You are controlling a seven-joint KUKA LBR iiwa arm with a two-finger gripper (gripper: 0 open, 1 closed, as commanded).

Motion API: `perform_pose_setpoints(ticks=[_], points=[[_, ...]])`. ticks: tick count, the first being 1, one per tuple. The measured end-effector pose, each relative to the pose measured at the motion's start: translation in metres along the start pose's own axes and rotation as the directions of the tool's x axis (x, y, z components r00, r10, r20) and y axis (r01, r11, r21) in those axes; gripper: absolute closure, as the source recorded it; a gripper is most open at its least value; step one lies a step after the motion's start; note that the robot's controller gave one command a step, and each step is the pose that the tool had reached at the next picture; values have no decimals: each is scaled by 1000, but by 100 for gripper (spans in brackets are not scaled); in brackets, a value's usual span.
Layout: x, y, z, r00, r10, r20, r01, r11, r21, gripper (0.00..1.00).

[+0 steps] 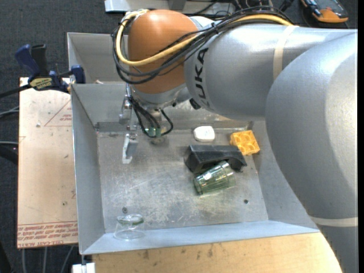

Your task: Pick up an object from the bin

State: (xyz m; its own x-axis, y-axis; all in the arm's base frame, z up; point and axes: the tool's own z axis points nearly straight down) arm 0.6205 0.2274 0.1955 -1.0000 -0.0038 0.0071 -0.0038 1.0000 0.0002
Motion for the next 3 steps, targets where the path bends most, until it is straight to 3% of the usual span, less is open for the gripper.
perform_pose_setpoints(ticks=[1, 2, 3], points=[[-2, -1, -5, 1000, 3, 8, -3, 1000, -1, 0], [9, -18, 11, 995, -103, 13, 103, 995, -3, 0], [3, -26, 29, 985, -174, 8, 174, 985, 4, 0]])
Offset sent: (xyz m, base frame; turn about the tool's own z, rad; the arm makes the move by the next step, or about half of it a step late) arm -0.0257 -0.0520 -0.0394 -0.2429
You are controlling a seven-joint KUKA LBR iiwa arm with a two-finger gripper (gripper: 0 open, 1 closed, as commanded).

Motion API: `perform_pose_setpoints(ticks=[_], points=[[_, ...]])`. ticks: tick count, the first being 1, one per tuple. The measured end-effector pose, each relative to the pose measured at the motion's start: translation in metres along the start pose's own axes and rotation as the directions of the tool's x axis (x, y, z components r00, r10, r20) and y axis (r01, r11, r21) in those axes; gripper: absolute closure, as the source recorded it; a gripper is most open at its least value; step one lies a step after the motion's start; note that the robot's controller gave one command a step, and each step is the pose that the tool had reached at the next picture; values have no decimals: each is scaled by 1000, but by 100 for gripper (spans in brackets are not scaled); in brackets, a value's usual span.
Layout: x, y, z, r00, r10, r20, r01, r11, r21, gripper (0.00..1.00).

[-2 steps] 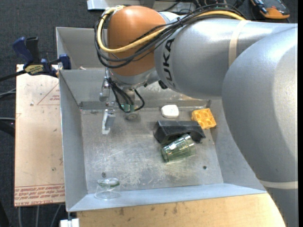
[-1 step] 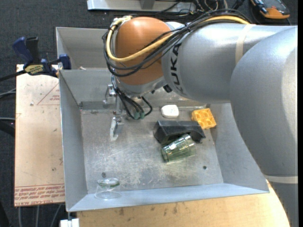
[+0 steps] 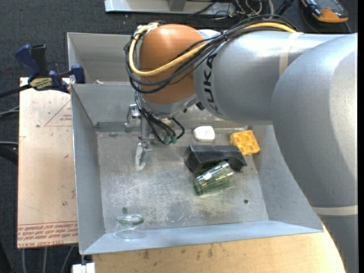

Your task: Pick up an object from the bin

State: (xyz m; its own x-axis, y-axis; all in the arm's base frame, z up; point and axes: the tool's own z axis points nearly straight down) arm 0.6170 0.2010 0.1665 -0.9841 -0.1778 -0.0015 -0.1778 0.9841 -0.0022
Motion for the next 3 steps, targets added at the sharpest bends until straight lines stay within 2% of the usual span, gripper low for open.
perform_pose_setpoints(ticks=[1, 2, 3], points=[[-6, 11, 45, 1000, 6, 8, -6, 1000, -6, 0], [10, 7, 87, 993, 119, -3, -119, 993, -3, 0], [4, 4, 89, 967, 255, -3, -255, 967, -4, 0]])
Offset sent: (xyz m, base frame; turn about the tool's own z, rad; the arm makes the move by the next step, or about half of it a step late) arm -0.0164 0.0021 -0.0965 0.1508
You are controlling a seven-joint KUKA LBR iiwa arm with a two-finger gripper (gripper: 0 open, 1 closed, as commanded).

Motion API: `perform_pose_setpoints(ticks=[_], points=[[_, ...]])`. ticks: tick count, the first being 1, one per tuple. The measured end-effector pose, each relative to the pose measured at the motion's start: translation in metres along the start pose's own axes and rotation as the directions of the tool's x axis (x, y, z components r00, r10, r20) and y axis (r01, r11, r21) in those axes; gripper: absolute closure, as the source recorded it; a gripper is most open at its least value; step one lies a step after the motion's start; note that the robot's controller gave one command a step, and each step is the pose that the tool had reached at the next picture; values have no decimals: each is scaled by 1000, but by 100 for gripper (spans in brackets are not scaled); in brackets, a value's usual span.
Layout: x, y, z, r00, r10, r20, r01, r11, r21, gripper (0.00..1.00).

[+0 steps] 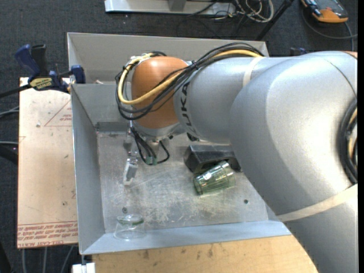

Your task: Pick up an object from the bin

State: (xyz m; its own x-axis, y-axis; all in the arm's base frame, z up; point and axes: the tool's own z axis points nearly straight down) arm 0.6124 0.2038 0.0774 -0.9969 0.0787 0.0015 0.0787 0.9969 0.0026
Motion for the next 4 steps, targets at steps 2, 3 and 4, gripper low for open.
perform_pose_setpoints(ticks=[2, 3, 4], points=[[21, 19, -1, 970, -241, 19, 241, 971, 1, 0], [3, 27, 1, 999, -33, 2, 33, 999, 1, 0], [10, -18, -16, 988, -153, 0, 153, 988, 2, 0]])
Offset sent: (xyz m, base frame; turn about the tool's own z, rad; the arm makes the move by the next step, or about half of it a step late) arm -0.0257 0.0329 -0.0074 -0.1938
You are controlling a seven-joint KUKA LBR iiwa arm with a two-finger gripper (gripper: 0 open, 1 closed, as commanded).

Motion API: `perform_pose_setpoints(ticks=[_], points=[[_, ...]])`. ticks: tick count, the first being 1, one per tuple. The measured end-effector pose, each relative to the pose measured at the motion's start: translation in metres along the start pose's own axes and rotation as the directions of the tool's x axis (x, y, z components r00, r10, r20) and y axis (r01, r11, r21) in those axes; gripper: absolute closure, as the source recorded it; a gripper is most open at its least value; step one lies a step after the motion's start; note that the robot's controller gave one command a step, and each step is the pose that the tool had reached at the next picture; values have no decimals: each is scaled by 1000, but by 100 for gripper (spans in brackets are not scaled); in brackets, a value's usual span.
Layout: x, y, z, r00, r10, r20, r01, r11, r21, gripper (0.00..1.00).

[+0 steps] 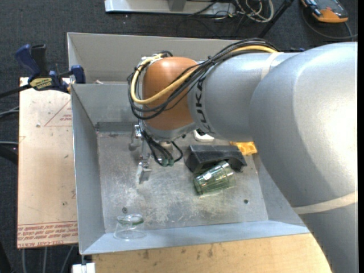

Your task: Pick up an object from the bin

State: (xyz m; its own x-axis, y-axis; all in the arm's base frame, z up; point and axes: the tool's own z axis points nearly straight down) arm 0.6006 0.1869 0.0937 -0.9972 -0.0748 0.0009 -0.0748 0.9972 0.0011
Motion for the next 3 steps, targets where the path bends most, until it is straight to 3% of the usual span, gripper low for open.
perform_pose_setpoints(ticks=[1, 2, 3], points=[[12, -45, -22, 951, -311, 1, 311, 951, 0, 0], [-13, -68, -12, 956, -293, 7, 293, 956, 2, 0], [-21, -73, -16, 995, -99, -3, 99, 995, -2, 0]])
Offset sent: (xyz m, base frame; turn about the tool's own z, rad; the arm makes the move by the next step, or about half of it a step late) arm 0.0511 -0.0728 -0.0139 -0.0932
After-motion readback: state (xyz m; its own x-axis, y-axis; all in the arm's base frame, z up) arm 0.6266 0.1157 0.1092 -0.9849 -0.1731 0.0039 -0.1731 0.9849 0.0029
